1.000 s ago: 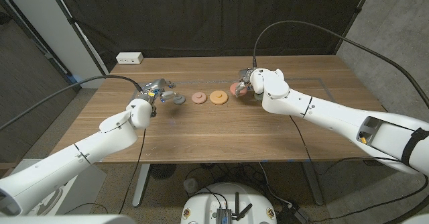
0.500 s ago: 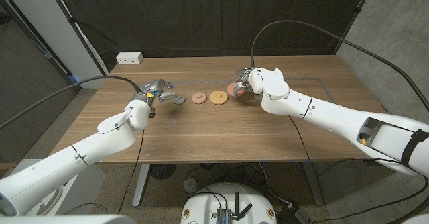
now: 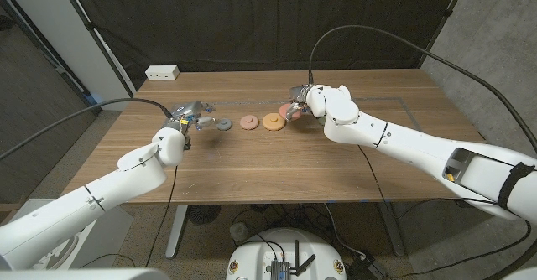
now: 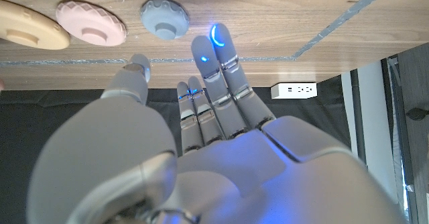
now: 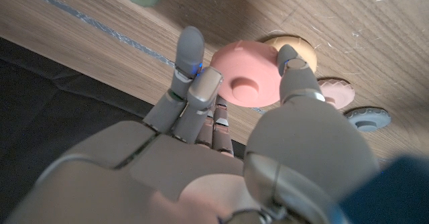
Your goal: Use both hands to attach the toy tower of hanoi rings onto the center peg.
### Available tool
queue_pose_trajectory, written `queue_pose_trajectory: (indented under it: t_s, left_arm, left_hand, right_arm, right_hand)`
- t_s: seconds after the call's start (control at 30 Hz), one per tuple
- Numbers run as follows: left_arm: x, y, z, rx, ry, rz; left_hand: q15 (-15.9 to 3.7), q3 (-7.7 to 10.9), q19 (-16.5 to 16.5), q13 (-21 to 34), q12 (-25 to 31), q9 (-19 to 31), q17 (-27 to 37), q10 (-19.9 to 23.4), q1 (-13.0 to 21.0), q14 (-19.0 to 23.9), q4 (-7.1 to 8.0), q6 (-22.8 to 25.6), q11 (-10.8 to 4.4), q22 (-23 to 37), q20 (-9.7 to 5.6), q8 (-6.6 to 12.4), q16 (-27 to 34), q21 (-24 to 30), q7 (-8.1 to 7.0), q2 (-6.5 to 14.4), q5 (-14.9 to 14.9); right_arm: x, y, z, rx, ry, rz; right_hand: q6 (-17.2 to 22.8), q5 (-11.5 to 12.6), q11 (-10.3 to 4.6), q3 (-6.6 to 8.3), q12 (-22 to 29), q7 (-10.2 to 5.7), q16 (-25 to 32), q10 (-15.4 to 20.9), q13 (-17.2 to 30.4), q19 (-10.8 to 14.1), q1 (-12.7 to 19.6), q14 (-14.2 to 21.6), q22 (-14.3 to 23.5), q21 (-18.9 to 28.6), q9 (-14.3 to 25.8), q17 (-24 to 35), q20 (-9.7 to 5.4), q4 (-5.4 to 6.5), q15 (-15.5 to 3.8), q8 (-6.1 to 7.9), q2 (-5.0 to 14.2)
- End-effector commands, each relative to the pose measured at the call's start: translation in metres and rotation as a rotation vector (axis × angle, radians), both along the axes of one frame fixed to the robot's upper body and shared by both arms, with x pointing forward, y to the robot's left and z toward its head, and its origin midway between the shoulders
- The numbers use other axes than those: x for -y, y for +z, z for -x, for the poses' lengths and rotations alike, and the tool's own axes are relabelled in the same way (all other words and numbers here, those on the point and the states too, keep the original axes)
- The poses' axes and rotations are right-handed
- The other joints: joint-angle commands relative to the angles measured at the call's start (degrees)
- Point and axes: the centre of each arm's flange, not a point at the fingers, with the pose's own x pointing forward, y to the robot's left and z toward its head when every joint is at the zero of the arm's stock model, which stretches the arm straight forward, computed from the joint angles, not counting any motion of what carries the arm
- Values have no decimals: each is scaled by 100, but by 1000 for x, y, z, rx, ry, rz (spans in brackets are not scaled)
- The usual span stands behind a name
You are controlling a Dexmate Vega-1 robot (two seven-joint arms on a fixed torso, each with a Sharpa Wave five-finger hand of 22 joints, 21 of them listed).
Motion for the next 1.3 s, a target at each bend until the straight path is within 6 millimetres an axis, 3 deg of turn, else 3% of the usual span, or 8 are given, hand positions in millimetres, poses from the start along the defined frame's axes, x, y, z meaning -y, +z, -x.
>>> queue_pose_trajectory:
  t_s: [0.03,1.3]
  left_arm:
    - [-6,-1,3,18,4,6]
    - [-6,-2,0,40,-3,-7]
  left_hand:
    - [-570,23,-1,5,2,25,20,32,15,-20,-32,19,5,-6,-500,-11,50,69,-18,46,29]
    - [-570,45,-64,14,-26,24,-31,14,63,-23,-41,-3,-25,-142,-516,-21,81,238,-37,36,49]
  right_arm:
    - [-13,1,2,7,18,14]
    - [-49,0,-17,-16,41,47]
  right_hand:
    - [1062,68,-1082,615,28,-921,31,1130,500,52,61,71,6,51,35,11,-338,557,-68,38,283]
    - [1097,111,-1080,769,-48,-924,40,1165,556,67,27,96,-29,66,41,9,-338,565,-67,2,234]
